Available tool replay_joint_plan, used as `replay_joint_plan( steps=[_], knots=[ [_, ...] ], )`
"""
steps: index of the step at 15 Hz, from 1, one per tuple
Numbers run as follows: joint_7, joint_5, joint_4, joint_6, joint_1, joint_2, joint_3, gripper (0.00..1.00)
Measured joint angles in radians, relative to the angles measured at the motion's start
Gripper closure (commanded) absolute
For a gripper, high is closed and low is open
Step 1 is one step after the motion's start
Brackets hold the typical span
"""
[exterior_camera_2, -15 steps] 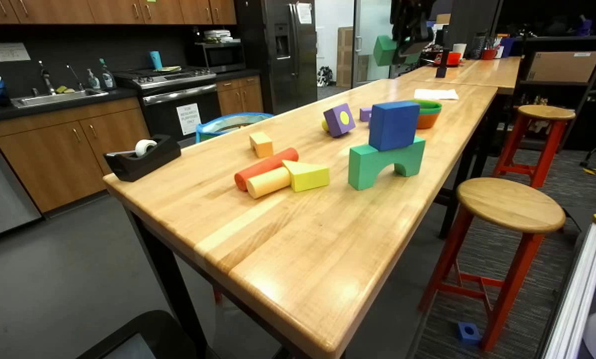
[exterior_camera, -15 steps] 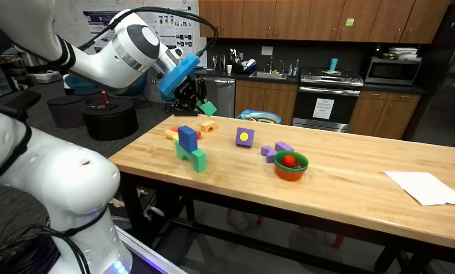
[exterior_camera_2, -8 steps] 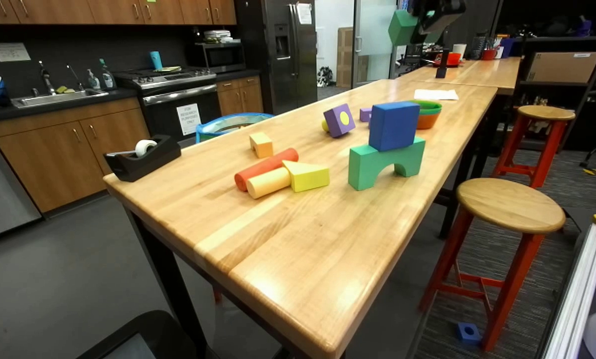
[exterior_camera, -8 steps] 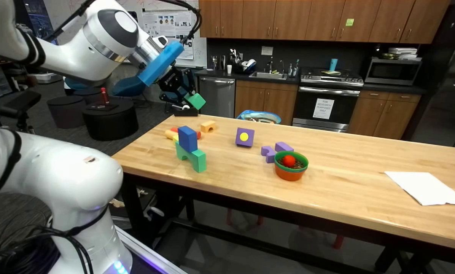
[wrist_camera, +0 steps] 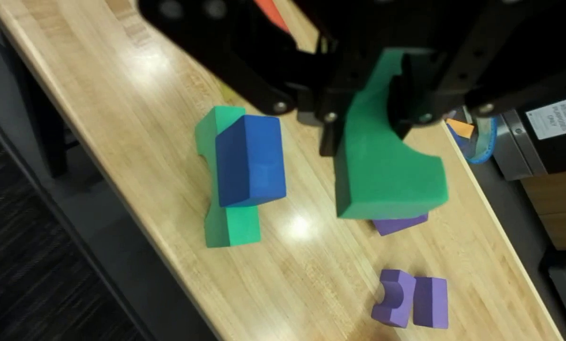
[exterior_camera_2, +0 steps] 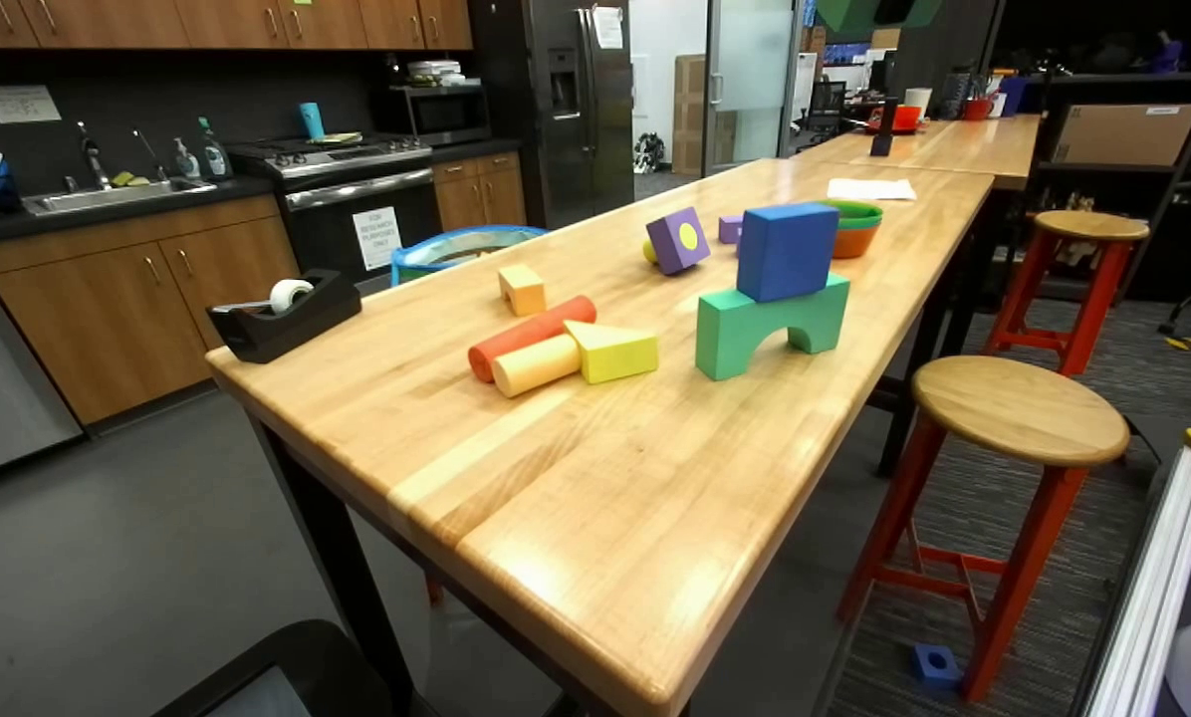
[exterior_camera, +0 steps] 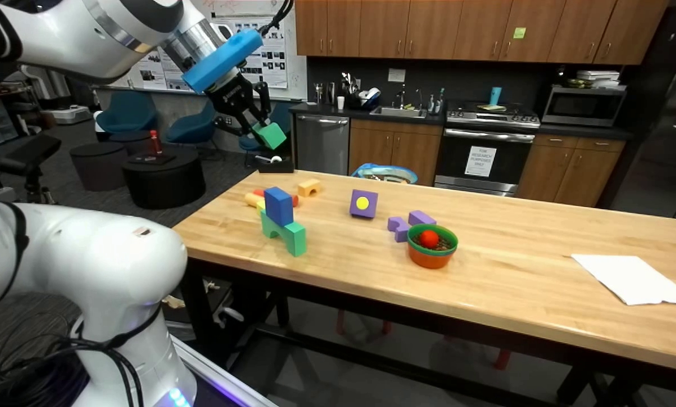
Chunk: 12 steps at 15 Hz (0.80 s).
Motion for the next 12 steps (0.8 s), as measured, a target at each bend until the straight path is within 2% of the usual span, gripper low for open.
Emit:
replay_joint_plan(
  steps=[3, 7, 12],
  knots=[
    [-0.123, 0.058, 0.046, -0.061, 0.02, 0.032, -0.032, 0.94],
    [-0.256, 0.144, 0.101, -0.113, 0.034, 0.134, -0.064, 0.94],
    [-0.278, 0.243, 0.144, -0.11, 0.034, 0.269, -0.06, 0.94]
  ],
)
